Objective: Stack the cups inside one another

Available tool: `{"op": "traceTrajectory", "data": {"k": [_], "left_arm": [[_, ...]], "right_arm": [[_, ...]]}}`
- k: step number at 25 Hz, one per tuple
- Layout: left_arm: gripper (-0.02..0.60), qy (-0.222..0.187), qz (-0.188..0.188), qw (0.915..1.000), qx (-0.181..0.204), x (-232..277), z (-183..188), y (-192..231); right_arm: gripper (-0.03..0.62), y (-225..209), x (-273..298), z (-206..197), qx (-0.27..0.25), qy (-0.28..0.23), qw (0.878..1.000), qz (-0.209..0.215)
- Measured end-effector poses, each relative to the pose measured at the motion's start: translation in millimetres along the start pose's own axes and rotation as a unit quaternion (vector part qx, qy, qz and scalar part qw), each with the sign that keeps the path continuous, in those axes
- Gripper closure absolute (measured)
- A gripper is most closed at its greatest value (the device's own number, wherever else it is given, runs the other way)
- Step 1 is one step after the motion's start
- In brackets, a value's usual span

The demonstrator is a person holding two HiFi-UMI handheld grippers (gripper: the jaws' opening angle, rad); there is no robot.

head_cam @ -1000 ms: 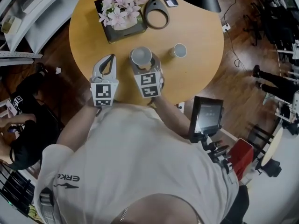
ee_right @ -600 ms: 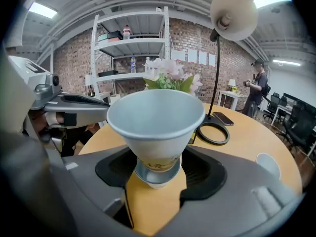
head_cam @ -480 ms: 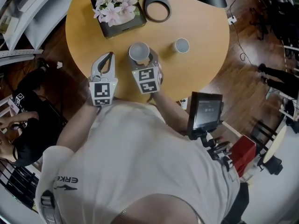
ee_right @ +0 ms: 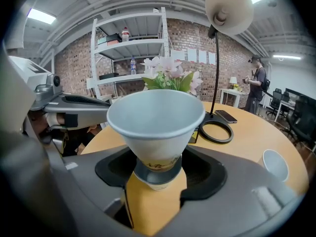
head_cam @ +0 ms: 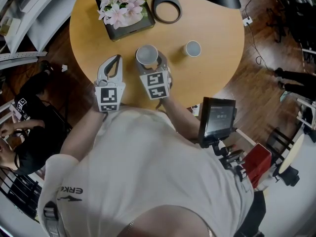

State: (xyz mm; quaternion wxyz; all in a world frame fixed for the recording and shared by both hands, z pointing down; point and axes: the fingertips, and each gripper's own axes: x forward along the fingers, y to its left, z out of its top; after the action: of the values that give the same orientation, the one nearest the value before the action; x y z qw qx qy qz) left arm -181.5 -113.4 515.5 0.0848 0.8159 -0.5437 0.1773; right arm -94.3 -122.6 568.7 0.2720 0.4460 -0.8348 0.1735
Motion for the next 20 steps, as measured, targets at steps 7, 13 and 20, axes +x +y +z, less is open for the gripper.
{"op": "traceTrajectory", "data": {"k": [7, 13, 20], "left_arm": [[0.58, -0.005, -0.009, 0.9999, 0.009, 4.7, 3.5, -5.8], [0.58, -0.011, -0.022, 0.9996, 0.014, 10.5, 9.0, -13.4], [0.58, -0.013, -0.035, 0.9991, 0.019, 21.8, 12.4, -22.6]], "right_arm": [[0.29, 0.6, 1.6, -0.9, -0.01, -0.001, 1.0, 0.003], [0.29, 1.2, 1.6, -0.5, -0.017, 0.0, 1.0, 0.006], [0.295, 1.2, 2.4, 0.3, -0.022, -0.002, 1.0, 0.004]]}}
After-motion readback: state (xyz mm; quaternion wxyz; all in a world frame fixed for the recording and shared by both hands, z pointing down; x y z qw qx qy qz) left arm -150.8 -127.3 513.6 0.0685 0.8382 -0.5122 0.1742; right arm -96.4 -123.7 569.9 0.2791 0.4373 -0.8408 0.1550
